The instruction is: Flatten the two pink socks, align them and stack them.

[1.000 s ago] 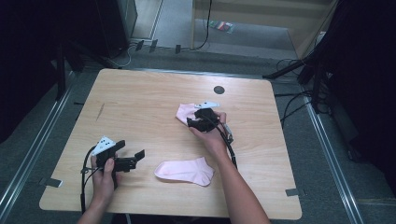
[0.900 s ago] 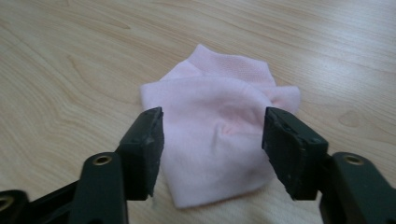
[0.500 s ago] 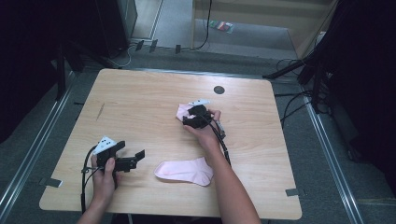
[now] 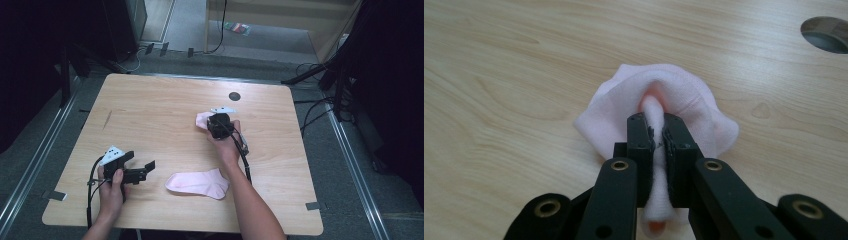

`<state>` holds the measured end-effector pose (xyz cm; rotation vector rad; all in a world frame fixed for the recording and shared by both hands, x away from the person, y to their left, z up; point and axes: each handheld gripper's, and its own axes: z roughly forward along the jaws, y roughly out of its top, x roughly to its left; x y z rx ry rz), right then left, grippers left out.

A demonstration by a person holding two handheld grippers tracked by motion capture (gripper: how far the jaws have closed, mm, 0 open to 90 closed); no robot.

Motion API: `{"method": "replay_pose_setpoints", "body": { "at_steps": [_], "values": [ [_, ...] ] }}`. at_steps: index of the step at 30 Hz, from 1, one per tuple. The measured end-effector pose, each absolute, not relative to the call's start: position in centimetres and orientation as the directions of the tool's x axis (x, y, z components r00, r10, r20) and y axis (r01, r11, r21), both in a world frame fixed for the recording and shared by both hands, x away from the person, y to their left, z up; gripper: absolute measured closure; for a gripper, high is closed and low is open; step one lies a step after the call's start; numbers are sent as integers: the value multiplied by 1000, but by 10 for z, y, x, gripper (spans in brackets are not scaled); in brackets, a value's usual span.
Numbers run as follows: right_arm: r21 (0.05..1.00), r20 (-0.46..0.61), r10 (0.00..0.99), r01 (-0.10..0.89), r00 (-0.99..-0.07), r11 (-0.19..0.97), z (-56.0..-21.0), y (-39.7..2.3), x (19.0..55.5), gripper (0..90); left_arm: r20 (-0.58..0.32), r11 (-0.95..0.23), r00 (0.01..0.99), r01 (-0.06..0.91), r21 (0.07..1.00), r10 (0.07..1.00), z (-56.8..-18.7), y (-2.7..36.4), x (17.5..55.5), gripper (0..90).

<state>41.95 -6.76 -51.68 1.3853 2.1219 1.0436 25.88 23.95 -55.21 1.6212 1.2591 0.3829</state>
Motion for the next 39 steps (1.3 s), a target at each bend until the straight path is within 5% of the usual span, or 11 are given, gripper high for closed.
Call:
{"method": "replay_pose_setpoints", "body": {
  "at_steps": [12,24,27,30,39],
  "values": [
    [804,105,868,556,-485,213,-483,-89,362,850,-296,39,404,534,845,866,-552,237,259,0],
    [779,79,905,592,-418,205,-511,-98,347,847,-277,22,409,529,848,869,-551,236,259,0],
    [764,111,919,623,-378,165,-521,-100,352,733,-278,23,408,529,848,870,-551,236,259,0],
    [775,224,891,627,-395,83,-513,-113,356,517,-279,25,407,528,849,870,-551,236,259,0],
    [754,173,901,642,-398,138,-514,-150,370,563,-278,24,407,529,848,870,-551,235,259,0]
  ]
}}
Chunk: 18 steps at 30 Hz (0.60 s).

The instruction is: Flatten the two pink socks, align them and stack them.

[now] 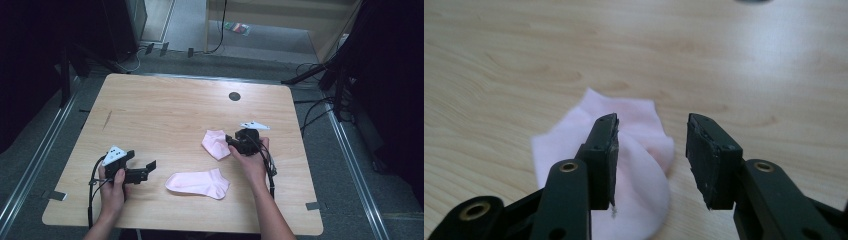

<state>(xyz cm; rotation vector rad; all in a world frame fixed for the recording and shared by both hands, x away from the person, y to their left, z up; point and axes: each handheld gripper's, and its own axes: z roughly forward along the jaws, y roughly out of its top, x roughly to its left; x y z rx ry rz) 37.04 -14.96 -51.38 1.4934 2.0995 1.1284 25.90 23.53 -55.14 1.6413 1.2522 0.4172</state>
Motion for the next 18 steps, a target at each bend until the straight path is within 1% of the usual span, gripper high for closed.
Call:
{"method": "replay_pose_setpoints", "body": {
  "at_steps": [4,5,6,7,8,9,10,12,14,15,18],
  "values": [
    [728,218,883,671,-416,136,-527,-155,371,538,-278,24,407,529,848,870,-551,235,259,0],
    [722,253,863,679,-438,133,-532,-155,368,554,-277,23,407,529,848,870,-551,235,259,0],
    [722,239,864,676,-443,147,-534,-154,367,593,-277,23,407,529,848,870,-551,235,259,0],
    [722,239,864,676,-443,147,-534,-154,367,593,-277,23,407,529,849,871,-551,235,259,0],
    [721,217,873,675,-437,158,-536,-152,365,680,-276,22,407,529,849,871,-551,235,259,0],
    [713,218,885,686,-411,143,-536,-151,363,799,-275,22,406,528,849,871,-551,235,259,0],
    [713,218,885,686,-411,143,-536,-151,363,799,-275,22,406,528,849,871,-551,235,259,0],
    [733,245,881,672,-405,105,-529,-148,358,877,-277,24,405,528,849,872,-551,235,259,0],
    [746,236,879,657,-415,109,-525,-144,355,878,-277,26,403,528,849,872,-552,235,259,0],
    [769,212,872,627,-441,130,-515,-133,347,878,-277,27,401,528,849,873,-552,235,260,0],
    [779,198,869,611,-454,141,-508,-122,341,877,-275,25,401,528,849,874,-552,235,260,0]
  ]
}}
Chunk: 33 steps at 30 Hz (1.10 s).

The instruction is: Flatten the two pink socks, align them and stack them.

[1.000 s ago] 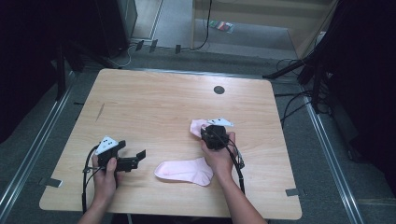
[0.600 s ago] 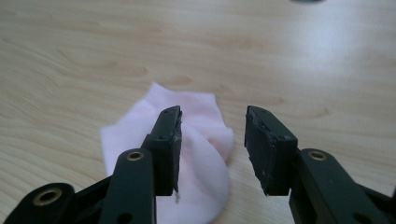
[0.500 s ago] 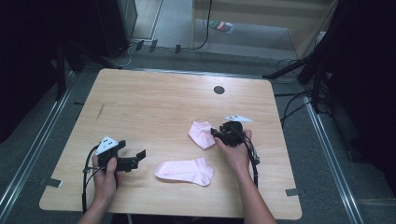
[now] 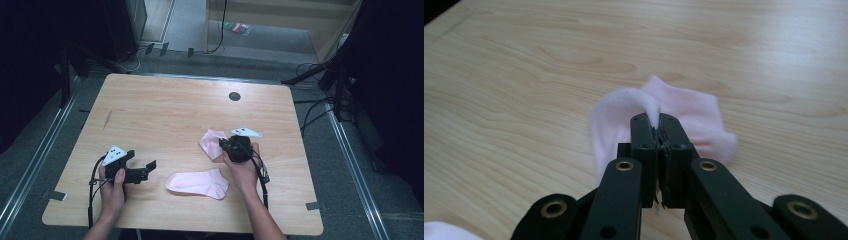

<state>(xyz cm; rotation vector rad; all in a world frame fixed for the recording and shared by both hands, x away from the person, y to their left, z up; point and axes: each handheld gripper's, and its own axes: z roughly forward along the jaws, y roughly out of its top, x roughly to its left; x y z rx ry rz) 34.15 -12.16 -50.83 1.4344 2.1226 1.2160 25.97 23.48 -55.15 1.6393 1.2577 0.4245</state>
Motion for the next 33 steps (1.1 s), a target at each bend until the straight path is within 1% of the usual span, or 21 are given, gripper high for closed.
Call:
{"method": "replay_pose_setpoints", "body": {
  "at_steps": [2,3,4,5,6,7,8,11,12,13,16,20,22,23,24,26,27,29,30,31,33],
  "values": [
    [785,199,865,603,-460,141,-503,-108,336,875,-273,24,399,529,849,876,-551,235,260,0],
    [784,220,854,607,-471,133,-500,-93,332,867,-273,24,397,529,848,876,-551,235,260,0],
    [784,220,854,607,-471,133,-500,-93,332,867,-273,24,397,529,848,876,-551,235,260,0],
    [781,224,834,604,-505,156,-499,-75,329,811,-272,24,398,529,848,876,-551,235,260,0],
    [781,224,834,604,-505,156,-499,-75,329,811,-272,24,398,529,848,876,-551,235,260,0],
    [775,244,802,607,-545,177,-500,-59,328,686,-272,23,396,532,847,877,-551,235,260,0],
    [774,261,773,604,-577,190,-500,-53,328,629,-272,23,396,532,847,877,-551,235,260,0],
    [778,255,716,578,-650,247,-497,-41,327,548,-253,17,379,527,850,890,-551,235,259,0],
    [778,255,716,578,-650,247,-497,-41,327,548,-253,17,379,527,850,890,-551,235,259,0],
    [789,220,713,551,-666,271,-493,-41,327,504,-253,15,379,530,848,890,-551,235,260,0],
    [807,237,722,546,-650,226,-483,-57,330,496,-267,31,361,545,838,894,-550,236,262,0],
    [817,224,783,550,-580,174,-477,-95,340,518,-258,6,366,566,824,894,-547,233,266,0],
    [814,230,797,560,-558,157,-477,-105,343,524,-265,6,380,562,827,886,-543,230,268,0],
    [806,238,824,578,-513,127,-481,-123,349,537,-271,6,394,559,829,878,-539,226,270,0],
    [806,238,824,578,-513,127,-481,-123,349,537,-271,6,394,559,829,878,-539,226,270,0],
    [788,233,852,604,-469,117,-491,-141,359,547,-286,-5,434,556,831,855,-536,219,275,2],
    [782,227,861,612,-456,118,-495,-144,362,552,-273,-32,446,565,825,852,-534,209,280,41],
    [772,220,873,625,-435,117,-502,-149,369,558,-255,-49,437,574,818,862,-533,199,284,195],
    [766,222,876,633,-429,116,-505,-150,371,562,-255,-49,437,574,818,862,-533,199,284,202],
    [763,220,882,637,-417,111,-509,-151,374,564,-239,-97,475,580,809,847,-532,187,288,230],
    [754,219,890,648,-400,106,-515,-151,379,566,-231,-124,498,582,803,836,-532,177,291,306]
  ]
}}
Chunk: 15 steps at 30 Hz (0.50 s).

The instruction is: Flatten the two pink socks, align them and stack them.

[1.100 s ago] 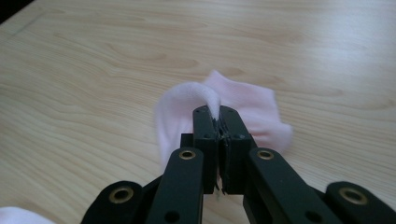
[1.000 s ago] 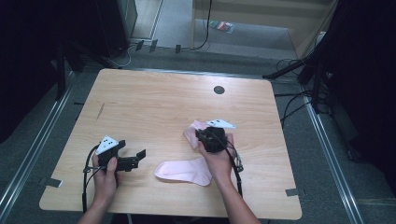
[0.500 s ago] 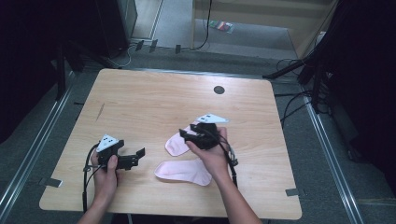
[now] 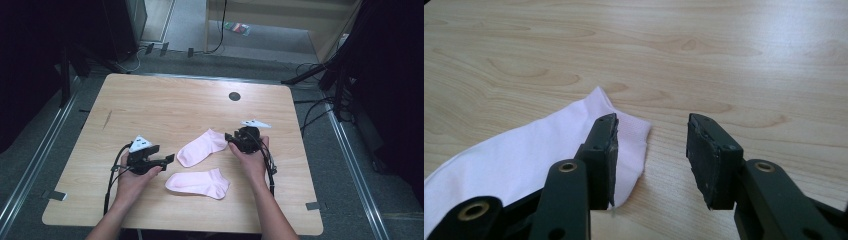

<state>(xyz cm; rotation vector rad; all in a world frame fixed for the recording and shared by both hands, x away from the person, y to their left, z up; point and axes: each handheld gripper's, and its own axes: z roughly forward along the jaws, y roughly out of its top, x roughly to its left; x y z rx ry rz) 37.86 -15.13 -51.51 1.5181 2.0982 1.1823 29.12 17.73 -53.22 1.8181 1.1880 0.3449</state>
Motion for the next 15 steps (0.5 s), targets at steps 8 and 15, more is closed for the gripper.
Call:
{"method": "replay_pose_setpoints", "body": {
  "at_steps": [8,15],
  "values": [
    [734,211,896,669,-391,120,-531,-138,393,561,-191,-242,595,570,785,781,-530,146,300,581],
    [741,168,897,652,-408,158,-540,-126,405,488,-148,-281,549,619,733,823,-541,131,313,584]
  ]
}}
